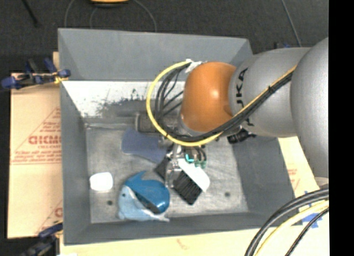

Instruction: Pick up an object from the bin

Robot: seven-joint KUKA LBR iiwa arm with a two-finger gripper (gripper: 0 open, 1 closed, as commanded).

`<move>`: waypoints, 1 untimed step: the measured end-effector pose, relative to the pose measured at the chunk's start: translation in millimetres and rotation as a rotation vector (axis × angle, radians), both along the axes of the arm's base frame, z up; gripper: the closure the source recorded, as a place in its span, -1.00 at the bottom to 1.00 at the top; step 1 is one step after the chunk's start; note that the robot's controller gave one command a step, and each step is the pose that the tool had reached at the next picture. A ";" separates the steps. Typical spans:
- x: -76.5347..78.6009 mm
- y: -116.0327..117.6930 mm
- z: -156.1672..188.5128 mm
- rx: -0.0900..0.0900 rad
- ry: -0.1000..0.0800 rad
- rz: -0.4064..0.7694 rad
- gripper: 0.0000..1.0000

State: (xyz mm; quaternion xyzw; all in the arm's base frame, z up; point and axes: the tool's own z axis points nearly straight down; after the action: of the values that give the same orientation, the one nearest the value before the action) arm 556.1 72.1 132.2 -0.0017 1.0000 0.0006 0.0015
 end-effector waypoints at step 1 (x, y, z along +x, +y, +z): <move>3.2 -22.7 -55.8 -0.002 -0.010 0.371 1.00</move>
Offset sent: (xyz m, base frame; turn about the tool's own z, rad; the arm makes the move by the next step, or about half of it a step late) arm 0.0000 0.0000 0.0000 0.0000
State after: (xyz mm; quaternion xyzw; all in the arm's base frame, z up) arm 559.3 49.4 76.4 -0.1859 0.9825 0.0000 0.0064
